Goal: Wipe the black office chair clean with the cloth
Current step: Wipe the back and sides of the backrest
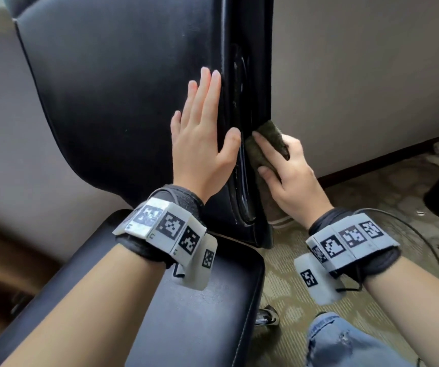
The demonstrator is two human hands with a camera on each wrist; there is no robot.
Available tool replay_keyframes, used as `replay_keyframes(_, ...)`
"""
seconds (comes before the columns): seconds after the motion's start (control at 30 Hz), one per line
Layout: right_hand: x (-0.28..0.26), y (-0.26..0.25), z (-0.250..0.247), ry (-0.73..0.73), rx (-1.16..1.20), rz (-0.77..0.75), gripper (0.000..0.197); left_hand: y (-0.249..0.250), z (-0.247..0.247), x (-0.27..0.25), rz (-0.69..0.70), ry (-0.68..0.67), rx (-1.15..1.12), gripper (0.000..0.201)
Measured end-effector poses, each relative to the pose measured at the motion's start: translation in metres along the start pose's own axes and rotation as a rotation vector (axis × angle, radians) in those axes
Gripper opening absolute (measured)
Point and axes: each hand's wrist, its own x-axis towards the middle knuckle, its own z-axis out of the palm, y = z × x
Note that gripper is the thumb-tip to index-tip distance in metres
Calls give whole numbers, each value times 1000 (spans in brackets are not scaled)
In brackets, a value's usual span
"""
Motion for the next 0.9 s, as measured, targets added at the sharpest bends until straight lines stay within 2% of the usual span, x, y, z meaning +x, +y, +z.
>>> replay_keyframes(0.07,5,-3,-8,120,57,-14,50,-2,-3,0,5,-7,-10,72)
replay_keyframes(0.17,30,-15,-26,375,-4,-48,47,-4,-6,2,4,-21,-16,72)
replay_keyframes(0.23,53,-24,-35,427,0,-31,47,-5,-6,1,14,-22,-4,71)
replay_keyframes(0.3,76,-35,-38,374,101,57,46,-5,-6,1,18,-25,-4,71)
replay_keyframes(0.4,101,-46,-36,267,306,275,42,-7,-8,2,12,-37,-23,71)
replay_keyframes(0.47,106,-49,-35,251,358,333,41,-9,-10,2,20,-43,-31,71)
replay_keyframes(0.53,103,-56,-34,299,350,280,42,-11,-12,2,31,-48,-36,70)
replay_keyframes(0.63,100,-65,-31,349,220,125,46,-13,-12,2,44,-50,-31,70)
replay_keyframes(0.73,108,-67,-28,276,233,177,53,-14,-11,3,36,-61,-36,70)
replay_keyframes(0.9,116,-60,-32,280,384,252,76,-14,-12,4,33,-74,-50,70)
